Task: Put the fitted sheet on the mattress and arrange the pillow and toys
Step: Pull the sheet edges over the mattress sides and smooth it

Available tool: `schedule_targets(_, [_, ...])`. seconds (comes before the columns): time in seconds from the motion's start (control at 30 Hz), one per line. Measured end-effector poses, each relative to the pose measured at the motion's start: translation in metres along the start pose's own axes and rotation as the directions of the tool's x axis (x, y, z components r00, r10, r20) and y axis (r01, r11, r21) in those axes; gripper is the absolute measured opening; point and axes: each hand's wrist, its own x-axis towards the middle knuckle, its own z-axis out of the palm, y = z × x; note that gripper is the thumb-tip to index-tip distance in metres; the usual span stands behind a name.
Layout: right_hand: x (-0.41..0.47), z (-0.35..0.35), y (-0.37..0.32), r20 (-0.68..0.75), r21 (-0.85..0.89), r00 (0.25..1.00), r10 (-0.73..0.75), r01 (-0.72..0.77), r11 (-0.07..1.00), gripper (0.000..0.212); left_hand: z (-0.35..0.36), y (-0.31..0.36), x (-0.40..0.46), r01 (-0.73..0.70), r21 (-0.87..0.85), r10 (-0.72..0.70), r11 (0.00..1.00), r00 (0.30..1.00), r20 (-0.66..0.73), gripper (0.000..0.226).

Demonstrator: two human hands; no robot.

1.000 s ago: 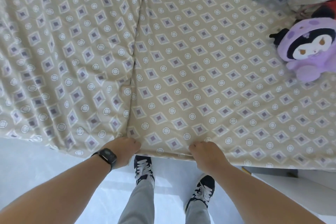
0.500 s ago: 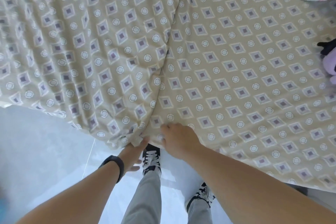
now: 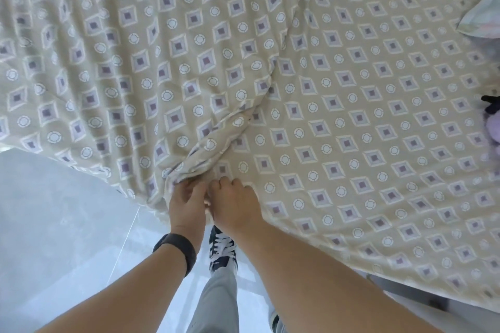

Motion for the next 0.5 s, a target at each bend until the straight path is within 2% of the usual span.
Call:
schedule_targets(0.07, [-0.004,0.001,-0.001,0.029,-0.026,1.0,0.007,-0.007,1.0,0.017,-0.005,0.002,0.007,-0.159,0.238,0.134,0.958,0.984,0.118,0.03])
schedule_targets(0.1, [-0.003,0.002,0.001,0.017,-0.017,1.0,0.005,-0.005,1.0,0.017,-0.008,0.004,0.013,-0.277,0.412,0.211,0.868,0.957,0.198,0.036])
schedule_targets(0.13, [-0.002,0.004,0.002,0.02,0.0,1.0,-0.013,0.013,1.0,0.018,-0.013,0.006,0.021,-0.409,0.565,0.273,0.717,0.91,0.311,0.042])
schedule_targets(0.2, [-0.001,0.004,0.007,0.042,0.046,0.997,-0.065,0.063,0.997,0.019,-0.028,0.013,0.035,-0.63,0.721,0.246,0.287,0.776,0.581,0.064])
schedule_targets(0.23, [-0.002,0.002,0.009,0.049,0.061,0.995,-0.085,0.082,0.995,0.018,-0.037,0.018,0.044,-0.697,0.715,0.196,0.047,0.708,0.678,0.072])
schedule_targets(0.27, [-0.002,0.001,0.01,0.053,0.083,0.994,-0.099,0.094,0.992,0.02,-0.046,0.022,0.052,-0.732,0.664,0.188,-0.15,0.638,0.746,0.073])
schedule_targets(0.3, [-0.003,0.0,0.01,0.066,0.095,0.992,-0.109,0.102,0.99,0.021,-0.054,0.028,0.06,-0.736,0.617,0.183,-0.278,0.59,0.787,0.067])
schedule_targets(0.33, [-0.003,-0.001,0.01,0.089,0.107,0.99,-0.11,0.1,0.989,0.021,-0.06,0.034,0.067,-0.727,0.58,0.193,-0.368,0.55,0.813,0.058])
schedule_targets(0.4, [-0.005,-0.003,0.005,0.132,0.113,0.985,-0.11,0.095,0.989,0.019,-0.063,0.043,0.08,-0.699,0.53,0.218,-0.481,0.49,0.844,0.045])
schedule_targets(0.5, [-0.006,-0.001,-0.004,0.168,0.099,0.977,-0.132,0.116,0.988,0.031,-0.05,0.058,0.083,-0.673,0.456,0.131,-0.582,0.476,0.87,0.036])
